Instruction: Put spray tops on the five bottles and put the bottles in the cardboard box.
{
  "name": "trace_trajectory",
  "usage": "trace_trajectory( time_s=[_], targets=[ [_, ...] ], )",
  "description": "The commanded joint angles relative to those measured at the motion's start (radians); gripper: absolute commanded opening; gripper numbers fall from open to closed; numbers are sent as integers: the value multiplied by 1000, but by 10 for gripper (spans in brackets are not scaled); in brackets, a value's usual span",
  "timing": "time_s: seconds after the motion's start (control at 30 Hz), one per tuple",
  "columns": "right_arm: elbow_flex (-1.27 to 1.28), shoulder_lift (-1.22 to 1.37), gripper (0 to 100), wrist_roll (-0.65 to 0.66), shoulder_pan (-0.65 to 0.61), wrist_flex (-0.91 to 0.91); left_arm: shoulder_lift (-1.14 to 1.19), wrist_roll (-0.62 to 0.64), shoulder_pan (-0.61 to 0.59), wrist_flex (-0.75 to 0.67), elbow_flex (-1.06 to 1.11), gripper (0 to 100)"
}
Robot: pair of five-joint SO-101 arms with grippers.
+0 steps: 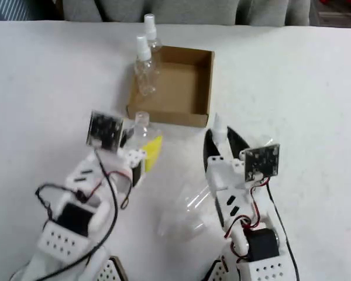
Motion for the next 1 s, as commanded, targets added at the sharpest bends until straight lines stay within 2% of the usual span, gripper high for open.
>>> trace_trajectory(
  time_s=[0.0, 0.1, 0.2, 0.3, 0.4, 0.53, 0.83, 0.97],
  targets=[
    [75, -48, 15, -112, 10, -252, -269, -34, 18, -48, 137, 24],
    [94, -48, 15, -216, 21, -371, -437, -92, 25, -48, 221, 24],
    [94, -50, 15, -342, 70, -449, -572, -97, 24, -38, 273, 24],
    [94, -50, 15, -488, 166, -476, -564, -98, 25, -46, 292, 24],
    [87, -50, 15, -555, 206, -481, -550, -100, 27, -48, 296, 24],
    [87, -50, 15, -555, 159, -559, -550, -103, 27, -40, 301, 24],
    [-11, -48, 15, -551, -85, -628, -550, -103, 27, -77, 371, 24],
    [-68, -47, 15, -411, -217, -664, -550, -103, 27, -83, 371, 24]
  ],
)
